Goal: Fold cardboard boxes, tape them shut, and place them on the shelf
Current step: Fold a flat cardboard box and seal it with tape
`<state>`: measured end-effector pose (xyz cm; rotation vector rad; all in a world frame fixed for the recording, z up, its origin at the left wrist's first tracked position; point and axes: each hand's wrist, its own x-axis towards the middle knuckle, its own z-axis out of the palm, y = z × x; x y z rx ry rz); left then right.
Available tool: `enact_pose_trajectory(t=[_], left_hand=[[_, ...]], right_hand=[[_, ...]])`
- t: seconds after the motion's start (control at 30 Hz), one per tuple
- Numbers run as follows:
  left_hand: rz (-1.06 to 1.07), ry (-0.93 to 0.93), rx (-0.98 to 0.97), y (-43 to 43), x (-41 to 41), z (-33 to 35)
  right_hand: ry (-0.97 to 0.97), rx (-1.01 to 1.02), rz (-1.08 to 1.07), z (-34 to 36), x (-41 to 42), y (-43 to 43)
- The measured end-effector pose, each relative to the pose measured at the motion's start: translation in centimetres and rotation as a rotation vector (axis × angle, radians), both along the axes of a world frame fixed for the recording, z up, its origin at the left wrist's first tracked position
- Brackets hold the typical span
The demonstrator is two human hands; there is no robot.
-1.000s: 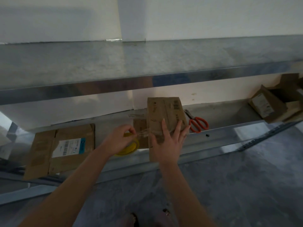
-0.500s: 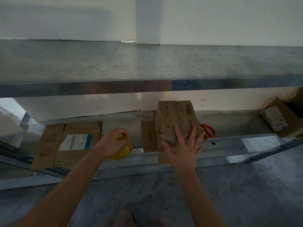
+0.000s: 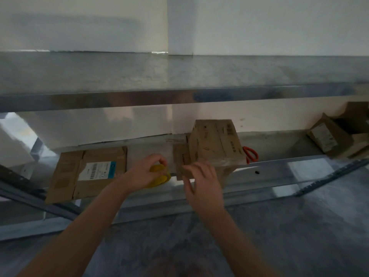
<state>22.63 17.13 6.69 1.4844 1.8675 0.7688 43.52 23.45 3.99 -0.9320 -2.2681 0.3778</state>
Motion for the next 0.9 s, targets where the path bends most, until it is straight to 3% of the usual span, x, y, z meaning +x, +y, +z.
enact_pose_trajectory(t=[0.13, 0.23, 0.4, 0.6, 0.7, 0.8, 0.9], left_hand=[[-0.095, 0.097, 0.088, -0.8, -0.7, -0.4], [-0.101, 0.154, 0.12, -1.4, -1.6, -0.7], [-0.01, 0.152, 0.049, -2.6, -2.7, -2.0], [0.034, -0.098, -0.215, -3.6, -3.6, -4.2], [0.068, 0.087, -0.185, -2.6, -4.3, -5.1], [0.23, 0.157, -0.107, -0.5, -5.4, -5.7], [0.156, 0.318, -0.084, 1.7, -6.2, -6.5]], right_hand=[[0.046, -0.463, 0.055, 0.0, -4.4, -1.2], [0.033, -0.676, 0.081, -0.3, -5.9, -0.6], [-0.003, -0.667, 0.057, -1.4, -6.9, -0.1], [-0.103, -0.619, 0.008, -2.3, -7.5, 0.4], [-0.078, -0.591, -0.006, -3.3, -8.0, 0.2], [-0.004, -0.608, -0.036, -4.3, -8.7, -0.8], [0.087, -0.679, -0.179, -5.4, -9.3, -0.3]])
